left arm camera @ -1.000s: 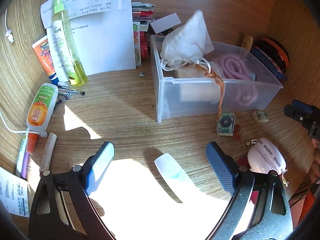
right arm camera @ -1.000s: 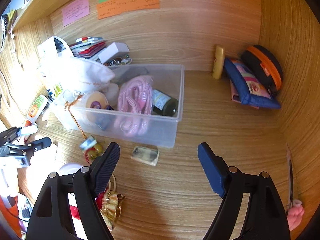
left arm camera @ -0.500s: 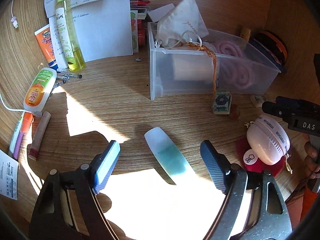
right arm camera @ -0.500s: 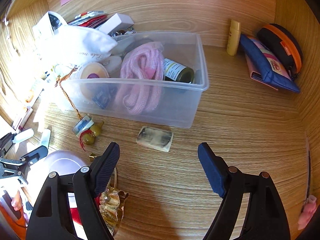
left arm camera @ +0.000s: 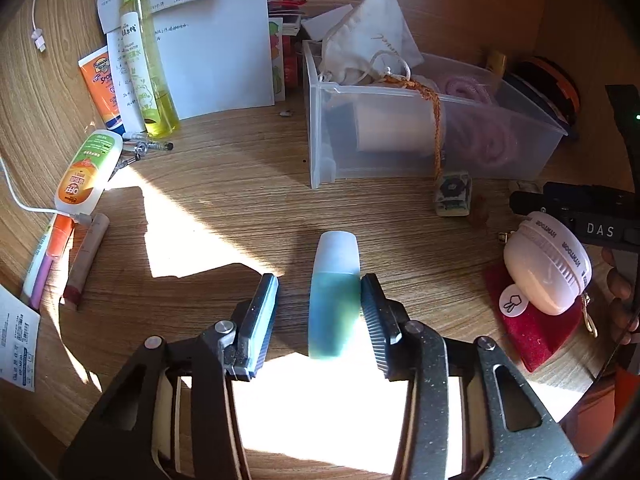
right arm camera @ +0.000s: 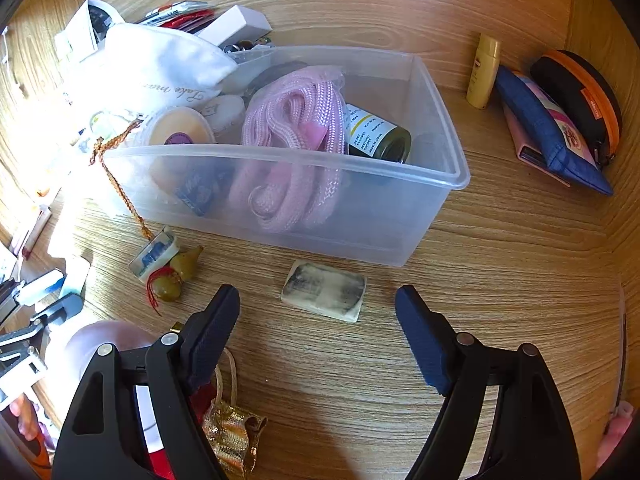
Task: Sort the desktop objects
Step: 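Grasp the teal-and-white tube with the left gripper while the right grasps the soap bar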
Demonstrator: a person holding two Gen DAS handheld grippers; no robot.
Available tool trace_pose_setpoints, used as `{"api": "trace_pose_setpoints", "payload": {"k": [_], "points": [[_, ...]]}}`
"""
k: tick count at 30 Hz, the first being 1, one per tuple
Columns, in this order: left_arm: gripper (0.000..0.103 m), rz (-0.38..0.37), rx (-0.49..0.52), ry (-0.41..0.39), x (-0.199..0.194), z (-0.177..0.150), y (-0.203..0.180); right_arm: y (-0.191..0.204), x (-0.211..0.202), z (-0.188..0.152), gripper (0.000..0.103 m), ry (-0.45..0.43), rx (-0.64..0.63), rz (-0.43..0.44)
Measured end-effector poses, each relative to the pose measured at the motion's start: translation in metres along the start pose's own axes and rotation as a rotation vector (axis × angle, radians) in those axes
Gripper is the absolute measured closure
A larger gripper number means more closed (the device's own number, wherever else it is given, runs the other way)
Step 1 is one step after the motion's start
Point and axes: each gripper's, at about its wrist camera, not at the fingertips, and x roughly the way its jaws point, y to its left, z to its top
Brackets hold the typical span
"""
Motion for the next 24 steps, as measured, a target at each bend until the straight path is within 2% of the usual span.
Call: {"api": "trace_pose_setpoints", "payload": {"k": [4, 9, 19, 24], "points": [[0.078, -0.006, -0.011, -0.007, 0.000, 0.001, 0.003, 0.005, 0.001, -0.002, 0.046, 0.004, -0.032, -0.035], [0.079, -0.015, -0.031, -0.010, 0.001, 0.005, 0.007, 0.007, -0.002, -0.004, 0.064, -0.010, -0.047, -0.036], [0.079, -0.022, -0.048, -0.079, -0.018, 0.023, 0.009, 0.004, -0.034, -0.013, 0.064, -0.075, -0.040, 0.015], [0.079, -0.032, -0.045, -0.131, -0.030, 0.037, 0.004, 0.011, -0.049, -0.004, 0.064, -0.126, -0.027, 0.039]]}}
